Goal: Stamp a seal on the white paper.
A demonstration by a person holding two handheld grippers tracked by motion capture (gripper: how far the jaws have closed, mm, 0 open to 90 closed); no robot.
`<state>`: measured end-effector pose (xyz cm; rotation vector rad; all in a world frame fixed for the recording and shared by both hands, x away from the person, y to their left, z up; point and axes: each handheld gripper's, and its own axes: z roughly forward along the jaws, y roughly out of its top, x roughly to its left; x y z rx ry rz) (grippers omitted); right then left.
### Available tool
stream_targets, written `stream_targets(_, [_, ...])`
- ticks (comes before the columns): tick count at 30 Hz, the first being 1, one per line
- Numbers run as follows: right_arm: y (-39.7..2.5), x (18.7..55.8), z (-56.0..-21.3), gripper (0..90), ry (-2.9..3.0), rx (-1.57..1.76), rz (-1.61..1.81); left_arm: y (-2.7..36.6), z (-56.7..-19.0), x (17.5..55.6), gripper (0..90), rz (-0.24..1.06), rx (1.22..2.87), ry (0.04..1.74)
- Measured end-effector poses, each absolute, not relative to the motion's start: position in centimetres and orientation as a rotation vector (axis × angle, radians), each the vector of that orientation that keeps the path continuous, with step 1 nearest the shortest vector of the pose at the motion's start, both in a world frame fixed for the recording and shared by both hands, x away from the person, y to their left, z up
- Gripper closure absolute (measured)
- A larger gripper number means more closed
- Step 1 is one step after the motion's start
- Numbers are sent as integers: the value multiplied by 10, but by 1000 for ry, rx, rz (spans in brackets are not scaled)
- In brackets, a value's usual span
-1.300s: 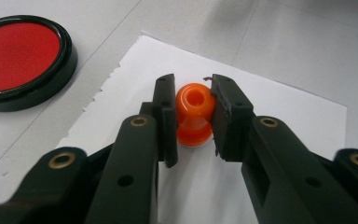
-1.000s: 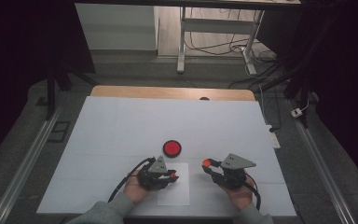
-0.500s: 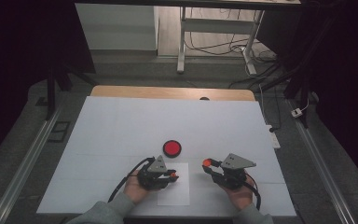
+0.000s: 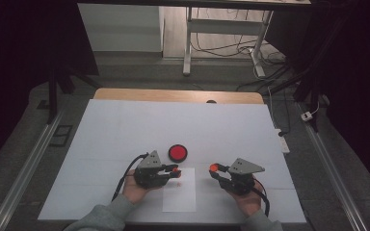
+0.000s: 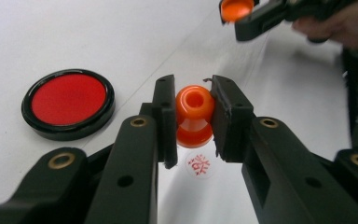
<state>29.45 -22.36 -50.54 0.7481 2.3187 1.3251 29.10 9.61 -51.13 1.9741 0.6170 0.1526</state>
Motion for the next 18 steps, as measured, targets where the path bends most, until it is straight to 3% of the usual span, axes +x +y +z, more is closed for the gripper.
stream_targets(18, [-220,295,-507,646,2330,731,1328,124,-488,298,721,150,1880,655])
